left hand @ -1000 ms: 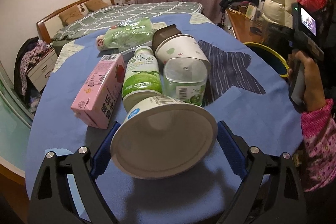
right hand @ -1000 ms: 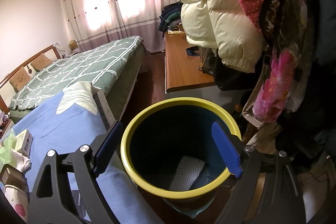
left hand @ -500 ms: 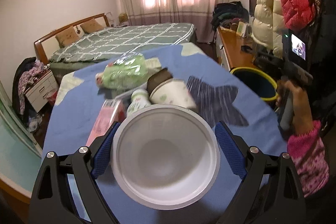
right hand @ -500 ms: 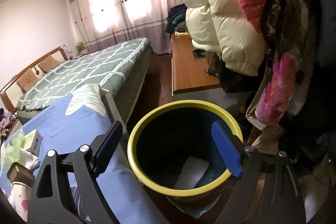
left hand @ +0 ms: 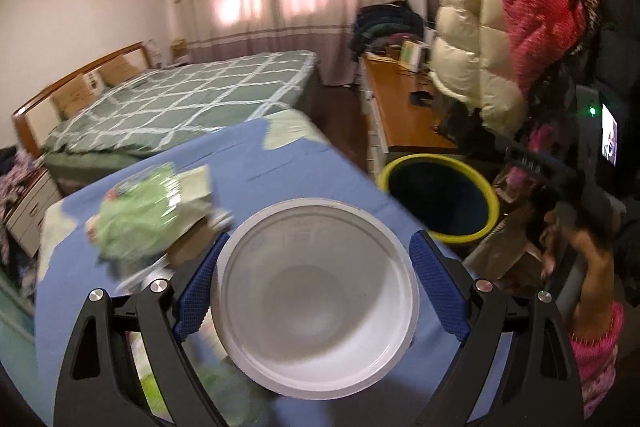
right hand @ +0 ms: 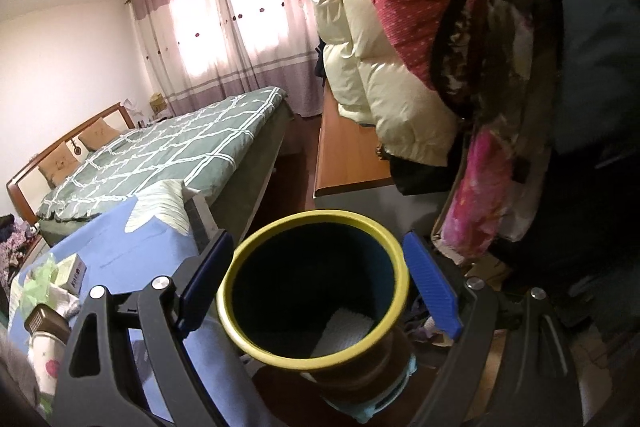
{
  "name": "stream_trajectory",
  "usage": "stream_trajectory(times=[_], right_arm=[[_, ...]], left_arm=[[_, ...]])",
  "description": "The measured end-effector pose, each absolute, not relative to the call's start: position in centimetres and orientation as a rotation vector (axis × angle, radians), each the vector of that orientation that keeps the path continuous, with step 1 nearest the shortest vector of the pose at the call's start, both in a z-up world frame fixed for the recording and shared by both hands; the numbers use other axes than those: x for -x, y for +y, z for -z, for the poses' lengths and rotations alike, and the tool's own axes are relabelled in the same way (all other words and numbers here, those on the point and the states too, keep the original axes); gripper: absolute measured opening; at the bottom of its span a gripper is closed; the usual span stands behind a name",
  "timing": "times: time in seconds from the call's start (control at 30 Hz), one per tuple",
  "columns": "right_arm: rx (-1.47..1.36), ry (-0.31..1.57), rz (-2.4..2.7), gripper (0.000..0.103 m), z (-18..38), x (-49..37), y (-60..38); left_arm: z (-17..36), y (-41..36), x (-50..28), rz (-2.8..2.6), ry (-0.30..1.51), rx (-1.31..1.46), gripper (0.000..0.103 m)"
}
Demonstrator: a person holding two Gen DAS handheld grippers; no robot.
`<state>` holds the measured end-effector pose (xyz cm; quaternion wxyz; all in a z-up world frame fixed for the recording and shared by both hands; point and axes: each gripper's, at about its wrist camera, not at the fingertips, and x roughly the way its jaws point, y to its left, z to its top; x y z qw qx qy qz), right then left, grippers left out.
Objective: Collect trash
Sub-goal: 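Carry the paper cup over the bin and release it with the left tool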
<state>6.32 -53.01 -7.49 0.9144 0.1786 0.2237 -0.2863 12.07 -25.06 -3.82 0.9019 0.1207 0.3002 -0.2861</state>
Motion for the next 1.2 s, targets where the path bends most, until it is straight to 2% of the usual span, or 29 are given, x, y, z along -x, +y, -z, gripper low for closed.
stream_trajectory(times=[0.3, 0.67, 0.77, 0.97, 1.2], right_arm=[[-0.324, 0.461, 0.646, 0.082, 7.7, -3.2, -54.6], [-0.346, 0.536, 0.722, 0.083, 10.4, -0.5, -57.9], [-0.356, 0.544, 0.719, 0.083, 10.8, -0.6, -58.1], [-0.36, 0.541, 0.694, 0.083, 10.9, -0.8, -57.7], [-0.354, 0.563, 0.597, 0.083, 11.4, -2.5, -55.2]], left_arm=[[5.0, -37.4, -15.9, 0.78, 0.716, -0.252, 0.089], [9.9, -47.8, -20.8, 0.778, 0.839, -0.276, 0.089], [10.7, -49.2, -21.3, 0.782, 0.852, -0.28, 0.098], [9.7, -47.8, -21.3, 0.745, 0.859, -0.225, 0.098], [4.6, -37.9, -18.3, 0.663, 0.755, -0.09, 0.098]])
